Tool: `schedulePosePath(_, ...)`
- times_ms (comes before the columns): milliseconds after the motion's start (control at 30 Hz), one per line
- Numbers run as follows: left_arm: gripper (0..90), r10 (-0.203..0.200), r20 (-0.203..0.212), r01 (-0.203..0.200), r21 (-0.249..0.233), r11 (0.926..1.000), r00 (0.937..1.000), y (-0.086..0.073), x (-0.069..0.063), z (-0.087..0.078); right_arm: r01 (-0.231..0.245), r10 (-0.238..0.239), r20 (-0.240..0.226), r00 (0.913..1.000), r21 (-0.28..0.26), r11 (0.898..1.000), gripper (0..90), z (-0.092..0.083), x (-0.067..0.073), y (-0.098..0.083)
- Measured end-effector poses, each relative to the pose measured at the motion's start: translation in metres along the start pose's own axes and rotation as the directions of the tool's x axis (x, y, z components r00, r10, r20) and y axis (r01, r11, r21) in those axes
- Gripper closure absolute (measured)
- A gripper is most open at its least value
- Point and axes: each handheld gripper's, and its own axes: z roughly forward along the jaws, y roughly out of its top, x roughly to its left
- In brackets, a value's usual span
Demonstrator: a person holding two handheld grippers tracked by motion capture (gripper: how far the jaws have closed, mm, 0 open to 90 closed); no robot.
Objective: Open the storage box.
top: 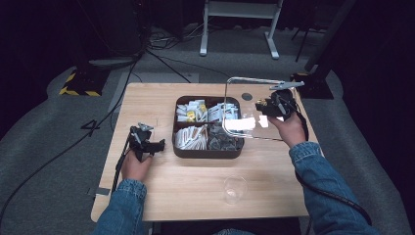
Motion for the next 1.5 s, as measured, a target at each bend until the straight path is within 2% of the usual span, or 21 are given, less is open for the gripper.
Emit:
schedulePosePath(67,13.7,0.0,0.0,0.0,0.0,1.0,1.0,0.0,0.0,0.0,-0.022,0.022,0.007,0.9997,-0.006,1.0,58.0,-0.003,-0.009,-0.004)
schedulePosePath(300,13.8,0.0,-0.002,0.0,0.001,1.0,1.0,0.0,0.0,0.0,-0.047,0.048,0.027,0.9985,-0.007,0.999,58.0,-0.008,-0.023,-0.011)
schedulePosePath(433,13.8,0.001,-0.001,-0.001,0.001,1.0,1.0,0.0,0.0,0.0,-0.082,0.082,0.046,0.9956,-0.005,0.997,57.9,-0.011,-0.037,-0.019)
schedulePosePath(767,13.8,0.002,0.0,-0.002,0.001,1.0,1.0,0.0,0.0,0.0,-0.122,0.121,0.081,0.9894,0.004,0.993,58.0,-0.012,-0.059,-0.033)
schedulePosePath(1067,13.9,0.0,-0.002,0.0,0.0,1.0,1.0,-0.001,-0.001,-0.001,-0.145,0.143,0.101,0.9845,0.012,0.989,58.0,-0.008,-0.074,-0.045)
schedulePosePath(1267,13.9,0.0,-0.002,0.0,-0.001,1.0,1.0,-0.001,-0.001,-0.001,-0.127,0.124,0.104,0.9868,0.028,0.991,58.0,-0.001,-0.076,-0.058)
schedulePosePath(1500,13.8,0.0,-0.002,0.0,0.0,1.0,1.0,-0.001,-0.001,-0.001,-0.148,0.141,0.11,0.9839,0.055,0.988,58.0,0.011,-0.082,-0.074)
